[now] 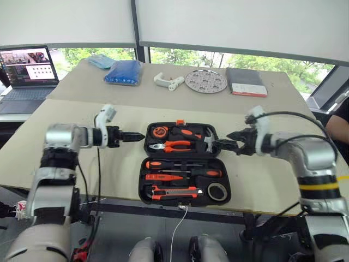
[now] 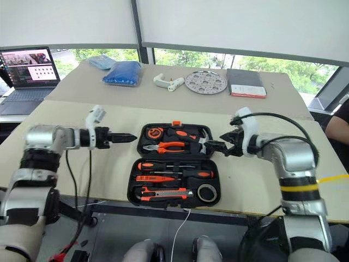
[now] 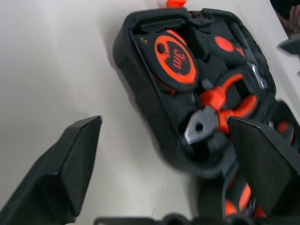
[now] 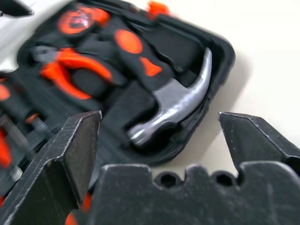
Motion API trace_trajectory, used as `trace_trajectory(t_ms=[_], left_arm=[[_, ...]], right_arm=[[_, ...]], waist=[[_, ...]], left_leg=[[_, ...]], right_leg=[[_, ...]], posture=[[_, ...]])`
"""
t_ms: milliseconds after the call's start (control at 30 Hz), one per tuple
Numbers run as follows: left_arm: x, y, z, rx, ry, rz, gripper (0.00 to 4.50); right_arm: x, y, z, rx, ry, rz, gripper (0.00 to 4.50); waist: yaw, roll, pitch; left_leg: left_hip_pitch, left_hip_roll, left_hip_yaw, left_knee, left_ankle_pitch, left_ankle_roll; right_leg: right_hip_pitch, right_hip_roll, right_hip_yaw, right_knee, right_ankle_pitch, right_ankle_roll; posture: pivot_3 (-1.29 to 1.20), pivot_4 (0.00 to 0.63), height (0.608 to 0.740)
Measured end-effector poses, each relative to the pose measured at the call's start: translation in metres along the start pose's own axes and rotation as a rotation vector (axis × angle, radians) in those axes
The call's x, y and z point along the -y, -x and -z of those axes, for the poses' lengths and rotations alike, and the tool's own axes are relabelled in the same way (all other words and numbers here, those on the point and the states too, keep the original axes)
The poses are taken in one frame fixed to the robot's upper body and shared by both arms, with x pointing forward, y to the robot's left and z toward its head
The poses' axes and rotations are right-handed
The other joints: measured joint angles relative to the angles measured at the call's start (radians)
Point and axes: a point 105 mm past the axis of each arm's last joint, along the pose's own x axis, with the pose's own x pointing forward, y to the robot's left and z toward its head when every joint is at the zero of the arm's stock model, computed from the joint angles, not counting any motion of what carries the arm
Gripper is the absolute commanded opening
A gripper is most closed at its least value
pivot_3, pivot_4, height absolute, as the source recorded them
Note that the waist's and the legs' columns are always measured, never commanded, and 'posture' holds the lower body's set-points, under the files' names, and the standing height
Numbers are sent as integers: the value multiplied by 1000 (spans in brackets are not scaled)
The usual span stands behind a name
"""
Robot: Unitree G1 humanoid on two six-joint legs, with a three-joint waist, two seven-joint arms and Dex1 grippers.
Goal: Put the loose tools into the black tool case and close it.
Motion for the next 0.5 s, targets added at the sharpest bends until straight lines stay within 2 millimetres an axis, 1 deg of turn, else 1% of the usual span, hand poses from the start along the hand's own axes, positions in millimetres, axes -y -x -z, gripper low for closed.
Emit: trace_trajectory(t_ms=[33,100,133,167,200,233,300,333,433,467,500], left_arm=[[-2,-3,2,-6,12,-16,4483],[2,-11,0,-3,-1,-10,3962],[4,-16,0,-7,-10,-9,3796],[5,-19,2,-10,-7,-12,3346],[4,-21,3,-10,-2,-16,3058],[2,-21,4,-11,3,-20,2635],[2,-21,4,-12,7,-17,1932],[1,-19,4,-13,7,-25,1535],[1,-16,2,-3,-2,-25,634],[1,-15,0,2,-6,-25,254],[1,-14,0,4,-7,-27,34]], right_arm=[[3,-5,0,-8,-36,11,4476],[10,-12,1,-25,-80,44,3960],[12,-16,1,-32,-94,56,3801],[12,-19,1,-36,-108,59,3421],[13,-21,1,-39,-120,57,3086],[13,-22,2,-40,-135,54,2715],[11,-25,1,-36,-145,41,2020],[12,-24,-2,-26,-142,49,1653],[15,-23,-2,-16,-160,66,706],[17,-22,-2,-14,-165,74,325],[18,-22,-3,-9,-169,78,77]], waist=[[-3,0,0],[-5,0,0],[-6,0,0],[-6,0,0],[-7,0,0],[-7,0,0],[-9,0,0],[-12,0,0],[-10,0,0],[-9,0,0],[-9,1,0]], left_leg=[[-1,-2,0,-1,0,0],[0,-4,0,-3,0,0],[0,-4,0,-3,0,0],[0,-4,0,-4,0,0],[0,-4,0,-4,0,0],[1,-5,0,-4,0,0],[2,-5,0,-3,0,0],[4,-5,0,-3,0,0],[7,-5,0,-2,0,-1],[7,-5,0,-2,1,-2],[8,-5,0,-2,1,-2]], right_leg=[[-1,0,0,0,-1,1],[-1,-2,-1,0,-1,2],[-1,-2,-1,-1,-1,2],[-1,-2,-1,0,-1,2],[-1,-2,-1,0,-1,2],[-1,-3,0,0,-1,2],[0,-4,0,-1,-2,3],[1,-4,1,-1,-3,5],[2,-6,2,0,-5,8],[3,-6,2,1,-5,8],[3,-6,2,1,-5,8]], posture=[[0,150,718],[0,150,718],[0,150,718],[0,150,718],[0,150,718],[0,150,718],[0,150,718],[0,150,718],[0,150,718],[0,150,718],[0,150,718]])
